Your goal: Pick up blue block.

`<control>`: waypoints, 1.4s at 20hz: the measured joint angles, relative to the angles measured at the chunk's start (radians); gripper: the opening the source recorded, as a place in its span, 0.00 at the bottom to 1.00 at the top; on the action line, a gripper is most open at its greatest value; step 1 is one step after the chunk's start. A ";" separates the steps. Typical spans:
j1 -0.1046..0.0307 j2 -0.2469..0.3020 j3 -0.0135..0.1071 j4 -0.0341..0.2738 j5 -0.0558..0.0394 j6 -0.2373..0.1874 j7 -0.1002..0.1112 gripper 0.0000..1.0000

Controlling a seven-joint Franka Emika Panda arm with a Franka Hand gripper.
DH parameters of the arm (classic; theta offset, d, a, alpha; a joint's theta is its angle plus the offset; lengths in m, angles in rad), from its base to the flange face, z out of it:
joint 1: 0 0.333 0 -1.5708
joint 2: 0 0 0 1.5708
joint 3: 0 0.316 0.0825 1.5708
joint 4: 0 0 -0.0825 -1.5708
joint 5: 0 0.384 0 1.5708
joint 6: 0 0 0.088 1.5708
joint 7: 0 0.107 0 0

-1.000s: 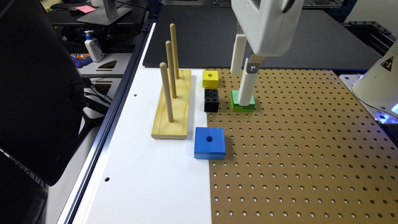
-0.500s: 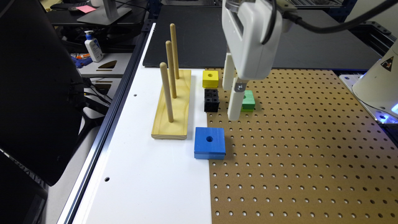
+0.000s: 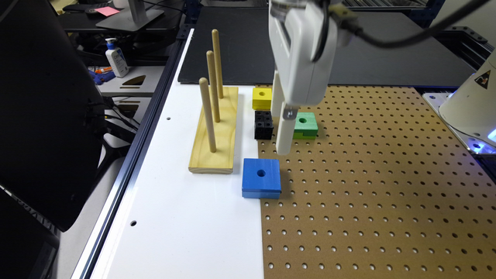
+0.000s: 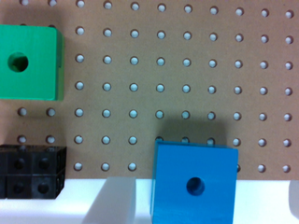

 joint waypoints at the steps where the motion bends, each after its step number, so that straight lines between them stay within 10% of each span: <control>1: 0.000 0.020 0.000 0.001 -0.0134 0.018 0.009 1.00; 3: 0.000 0.046 -0.001 0.007 -0.0330 0.036 0.024 1.00; 14: 0.002 0.164 -0.013 0.065 -0.0768 0.093 0.037 1.00; 28: 0.026 0.197 -0.015 0.110 -0.0823 0.092 0.062 1.00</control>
